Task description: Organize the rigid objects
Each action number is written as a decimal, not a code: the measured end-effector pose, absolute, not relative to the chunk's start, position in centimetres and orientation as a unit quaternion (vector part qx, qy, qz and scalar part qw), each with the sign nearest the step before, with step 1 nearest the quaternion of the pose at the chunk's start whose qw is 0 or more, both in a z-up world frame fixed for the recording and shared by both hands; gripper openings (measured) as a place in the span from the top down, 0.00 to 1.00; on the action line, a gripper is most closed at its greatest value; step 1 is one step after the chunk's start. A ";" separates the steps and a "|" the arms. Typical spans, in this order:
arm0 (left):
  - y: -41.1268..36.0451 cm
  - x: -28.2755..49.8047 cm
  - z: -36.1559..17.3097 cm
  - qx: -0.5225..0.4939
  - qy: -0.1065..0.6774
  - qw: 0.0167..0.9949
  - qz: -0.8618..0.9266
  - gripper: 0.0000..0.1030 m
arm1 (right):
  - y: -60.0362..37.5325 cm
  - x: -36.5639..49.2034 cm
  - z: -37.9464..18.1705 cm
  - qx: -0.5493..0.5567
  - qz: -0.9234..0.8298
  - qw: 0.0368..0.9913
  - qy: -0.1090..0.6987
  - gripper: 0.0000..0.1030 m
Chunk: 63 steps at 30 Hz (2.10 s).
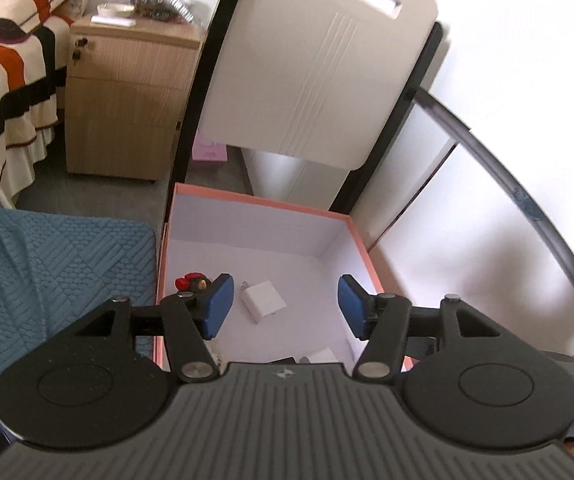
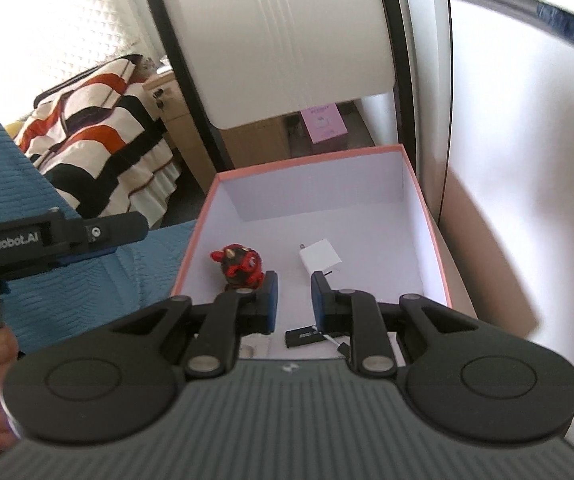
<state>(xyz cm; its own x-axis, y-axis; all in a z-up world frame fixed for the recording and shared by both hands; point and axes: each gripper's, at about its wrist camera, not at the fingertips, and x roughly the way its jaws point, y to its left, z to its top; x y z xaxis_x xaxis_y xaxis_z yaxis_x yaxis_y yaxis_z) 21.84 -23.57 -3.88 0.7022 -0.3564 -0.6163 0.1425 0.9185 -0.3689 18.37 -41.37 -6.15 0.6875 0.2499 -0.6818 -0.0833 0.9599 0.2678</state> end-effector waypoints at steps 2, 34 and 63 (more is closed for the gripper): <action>-23.3 20.9 -3.2 -0.147 0.353 0.913 -0.138 0.37 | -41.1 17.6 -5.7 0.108 0.091 0.914 0.380 0.79; -21.3 11.2 -2.3 -0.131 0.312 0.933 -0.122 0.06 | -39.6 9.7 -4.9 0.082 0.070 0.932 0.347 0.79; -20.8 11.8 -2.8 -0.129 0.325 0.932 -0.098 0.02 | -39.9 9.9 -6.1 0.077 0.053 0.925 0.368 0.07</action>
